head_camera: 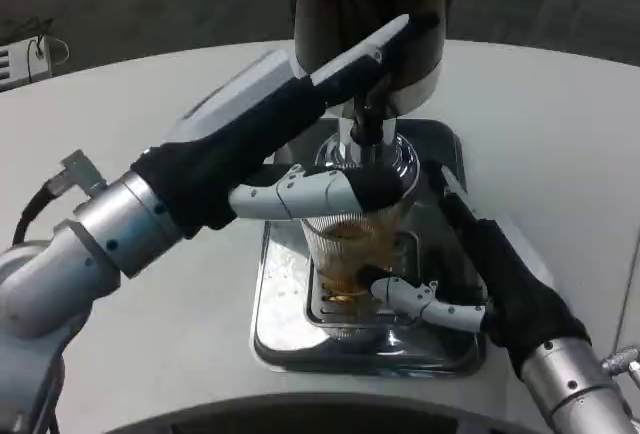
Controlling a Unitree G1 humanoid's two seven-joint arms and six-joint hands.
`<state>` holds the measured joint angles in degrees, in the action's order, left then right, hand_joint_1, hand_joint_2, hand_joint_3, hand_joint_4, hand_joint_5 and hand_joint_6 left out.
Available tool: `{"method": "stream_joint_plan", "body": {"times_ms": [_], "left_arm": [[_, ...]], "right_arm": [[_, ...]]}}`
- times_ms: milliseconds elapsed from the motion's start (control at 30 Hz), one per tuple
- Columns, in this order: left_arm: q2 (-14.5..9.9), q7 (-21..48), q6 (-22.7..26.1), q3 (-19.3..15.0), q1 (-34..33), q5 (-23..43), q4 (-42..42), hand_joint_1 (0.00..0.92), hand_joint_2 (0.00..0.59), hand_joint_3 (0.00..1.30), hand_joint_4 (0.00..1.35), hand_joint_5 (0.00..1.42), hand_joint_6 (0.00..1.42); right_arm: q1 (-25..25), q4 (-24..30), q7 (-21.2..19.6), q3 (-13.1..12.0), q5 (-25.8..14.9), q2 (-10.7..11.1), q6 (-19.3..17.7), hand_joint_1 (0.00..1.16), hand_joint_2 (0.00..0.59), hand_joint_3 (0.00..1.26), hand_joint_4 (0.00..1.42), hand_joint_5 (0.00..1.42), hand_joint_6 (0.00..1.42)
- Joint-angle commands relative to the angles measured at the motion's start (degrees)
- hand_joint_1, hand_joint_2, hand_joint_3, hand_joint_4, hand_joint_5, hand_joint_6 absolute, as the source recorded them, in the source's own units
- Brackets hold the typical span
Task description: Grasp the cup under the faucet to collect the drink, then remove the cup.
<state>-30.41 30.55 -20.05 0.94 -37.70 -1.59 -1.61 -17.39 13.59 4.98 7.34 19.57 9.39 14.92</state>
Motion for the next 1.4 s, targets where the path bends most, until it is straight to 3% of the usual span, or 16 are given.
{"method": "stream_joint_plan", "body": {"times_ms": [33,433,600,800,967,1133,1400], "left_arm": [[-0.2,-0.9,-1.0,-2.2,2.8,1.7,-2.7,0.000,0.008,0.03,0.00,0.05,0.15],[-2.6,-3.5,2.1,-8.9,13.1,-0.6,-11.0,0.000,0.018,0.02,0.00,0.04,0.14],[-3.3,-5.9,3.5,-11.9,20.1,-5.1,-16.1,0.000,0.018,0.00,0.00,0.00,0.00],[-2.8,-8.6,7.4,-13.8,26.2,-11.4,-22.8,0.000,0.018,0.00,0.00,0.00,0.00],[-2.6,-8.9,13.7,-13.4,30.2,-17.3,-28.0,0.000,0.018,0.00,0.00,0.00,0.00],[-1.6,-7.8,18.9,-11.0,34.2,-20.4,-32.0,0.000,0.017,0.00,0.00,0.00,0.00],[0.4,-7.4,22.1,-7.4,42.7,-22.2,-38.1,0.000,0.025,0.00,0.00,0.00,0.00]], "right_arm": [[-0.2,-0.7,-0.6,0.4,-0.3,-0.6,-1.0,0.77,0.220,0.00,0.00,0.00,0.00],[-0.3,-0.6,-0.8,1.3,-0.3,-1.5,-1.1,0.77,0.220,0.00,0.00,0.00,0.00],[-0.5,-0.8,-0.7,1.4,-0.4,-1.6,-1.4,0.77,0.222,0.00,0.00,0.00,0.00],[-0.8,-0.9,-0.4,1.5,-0.7,-1.5,-1.6,0.76,0.227,0.00,0.00,0.00,0.00],[-1.0,-1.0,-0.2,1.5,-1.1,-1.3,-1.7,0.76,0.228,0.00,0.00,0.00,0.00],[-1.1,-1.6,-0.2,1.4,-1.7,-1.0,-2.4,0.76,0.229,0.00,0.00,0.00,0.00],[-1.5,-3.6,-0.6,1.0,-2.6,-1.1,-4.0,0.76,0.229,0.00,0.00,0.00,0.00]]}}
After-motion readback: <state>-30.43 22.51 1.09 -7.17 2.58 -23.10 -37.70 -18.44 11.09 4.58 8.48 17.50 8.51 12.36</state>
